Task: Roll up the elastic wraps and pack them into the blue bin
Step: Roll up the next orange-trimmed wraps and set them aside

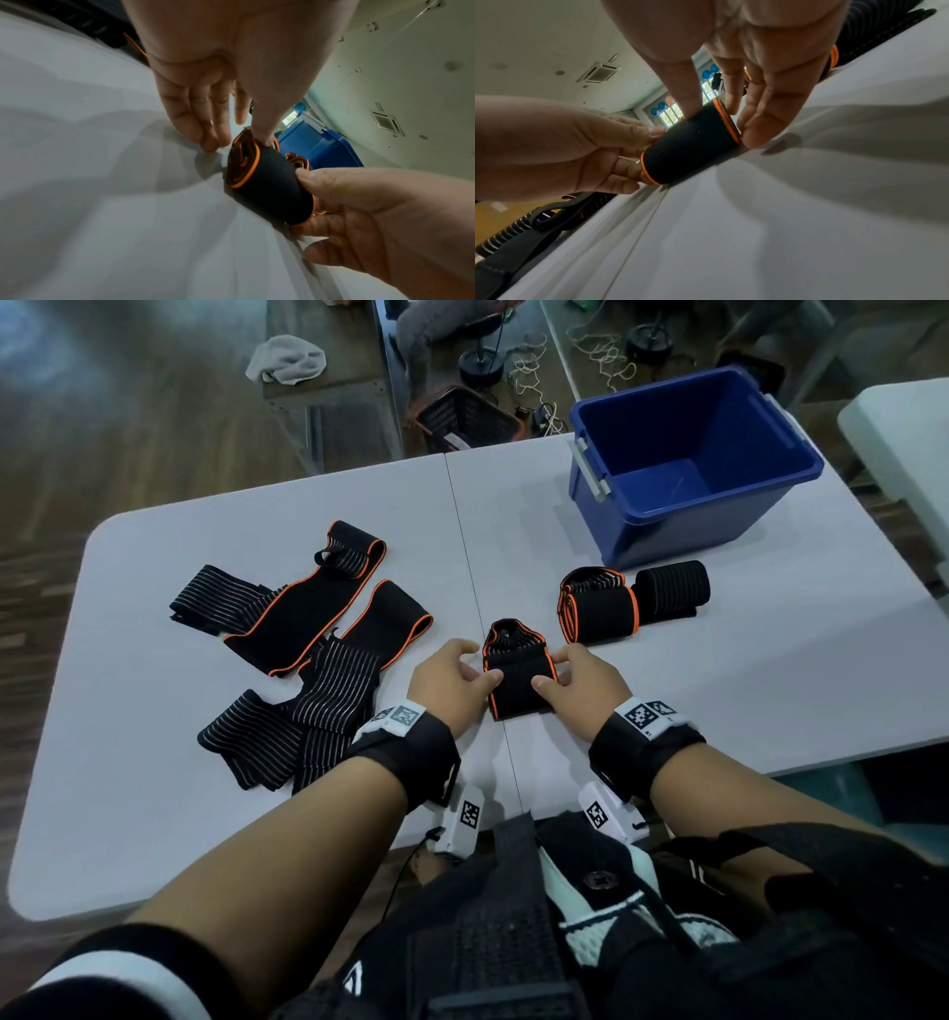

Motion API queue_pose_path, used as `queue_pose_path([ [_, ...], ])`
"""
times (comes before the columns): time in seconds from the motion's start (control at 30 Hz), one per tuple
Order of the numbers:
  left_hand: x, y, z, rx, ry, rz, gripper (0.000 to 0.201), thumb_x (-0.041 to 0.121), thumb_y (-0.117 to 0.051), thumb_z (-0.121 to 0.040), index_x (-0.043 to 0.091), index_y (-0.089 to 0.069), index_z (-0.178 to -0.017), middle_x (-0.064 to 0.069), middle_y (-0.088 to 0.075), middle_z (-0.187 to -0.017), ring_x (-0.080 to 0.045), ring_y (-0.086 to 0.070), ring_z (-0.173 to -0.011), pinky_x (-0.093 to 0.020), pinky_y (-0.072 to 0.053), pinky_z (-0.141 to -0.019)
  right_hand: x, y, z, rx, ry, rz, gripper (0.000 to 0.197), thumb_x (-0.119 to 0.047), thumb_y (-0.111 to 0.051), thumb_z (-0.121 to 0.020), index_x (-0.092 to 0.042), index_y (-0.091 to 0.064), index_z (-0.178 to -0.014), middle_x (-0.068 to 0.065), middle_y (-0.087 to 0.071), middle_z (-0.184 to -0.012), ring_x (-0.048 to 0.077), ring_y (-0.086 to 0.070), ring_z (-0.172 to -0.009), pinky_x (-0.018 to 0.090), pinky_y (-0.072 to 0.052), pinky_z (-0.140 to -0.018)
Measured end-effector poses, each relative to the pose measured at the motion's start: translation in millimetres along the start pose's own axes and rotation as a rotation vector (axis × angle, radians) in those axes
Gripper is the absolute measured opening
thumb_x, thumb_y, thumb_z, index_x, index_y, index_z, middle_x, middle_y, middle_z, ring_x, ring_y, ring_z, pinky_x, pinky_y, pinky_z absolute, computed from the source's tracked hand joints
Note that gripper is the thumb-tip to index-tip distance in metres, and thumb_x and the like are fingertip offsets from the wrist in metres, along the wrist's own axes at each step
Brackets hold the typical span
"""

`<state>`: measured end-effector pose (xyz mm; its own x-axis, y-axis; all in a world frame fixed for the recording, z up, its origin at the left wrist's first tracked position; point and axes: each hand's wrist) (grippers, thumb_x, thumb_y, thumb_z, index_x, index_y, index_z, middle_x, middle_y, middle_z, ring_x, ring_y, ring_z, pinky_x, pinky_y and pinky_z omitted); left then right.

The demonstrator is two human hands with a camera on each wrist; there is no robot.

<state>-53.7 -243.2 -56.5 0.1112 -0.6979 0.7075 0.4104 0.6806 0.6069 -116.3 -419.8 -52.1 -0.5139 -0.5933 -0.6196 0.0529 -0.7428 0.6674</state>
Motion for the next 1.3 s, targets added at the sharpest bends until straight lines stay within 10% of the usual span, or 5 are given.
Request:
queue_pose_path([
  [0.17,-5,4,-2,-0.110,0.017,0.056,0.026,0.018,-0.074,-0.085,0.020,-0.070,-0.111,0.003,-0.072,-0.095,-0.015,-0.069,-0.092,-0.032,-0.054,-0.093,9,3,4,-0.013,0.039,-0.083,0.030,-0.030,-0.070,-0.087,-0.020,-0.063,-0.114,-0.007,-0.068,-0.093,0.014,-0.067,-0.089,0.034,-0.056,-0.085],
  [0.43,19,-17,12,-0.267,0.046,0.000,0.019,0.020,-0.085,-0.074,0.014,-0.070,-0.083,-0.004,-0.075,-0.075,-0.015,-0.071,-0.064,-0.028,-0.059,-0.065,45,29,23,-0.082,-0.052,-0.113,0.024,-0.028,-0.077,-0.079,-0.020,-0.065,-0.099,0.000,-0.070,-0.091,0.018,-0.068,-0.085,0.043,-0.059,-0.084],
  [0.8,96,-80,18,-0.380,-0.148,-0.233,0.035,0.044,-0.078,-0.081,0.011,-0.073,-0.071,-0.001,-0.073,-0.064,-0.015,-0.069,-0.061,-0.030,-0.056,-0.062,91,74,45,0.057,-0.079,0.277,0.086,-0.063,-0.078,-0.059,-0.016,-0.046,-0.125,0.007,-0.058,-0.116,0.028,-0.059,-0.104,0.041,-0.053,-0.088],
  [1.03,123,-71,-28,0.084,-0.489,-0.439,0.029,0.032,-0.074,-0.082,0.023,-0.068,-0.109,-0.003,-0.059,-0.108,-0.027,-0.055,-0.102,-0.034,-0.045,-0.092,139,126,35,0.166,-0.184,0.186,0.086,-0.057,-0.081,-0.065,-0.013,-0.046,-0.130,0.011,-0.049,-0.121,0.033,-0.057,-0.108,0.044,-0.051,-0.094],
  [1.3,120,-74,-55,0.009,-0.392,-0.557,0.045,0.026,-0.070,-0.087,0.024,-0.062,-0.132,-0.004,-0.057,-0.127,-0.030,-0.054,-0.116,-0.041,-0.045,-0.103,157,185,-19,0.306,-0.201,0.143,0.064,-0.036,-0.081,-0.077,-0.013,-0.048,-0.126,0.016,-0.049,-0.126,0.037,-0.059,-0.105,0.044,-0.050,-0.094],
])
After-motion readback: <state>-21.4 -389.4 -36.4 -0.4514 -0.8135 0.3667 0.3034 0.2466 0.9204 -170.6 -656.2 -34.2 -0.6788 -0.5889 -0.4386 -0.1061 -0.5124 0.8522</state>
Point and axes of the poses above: each hand's wrist, its own z-axis away from the middle knuckle, its own y-axis out of the back of the hand, x = y × z
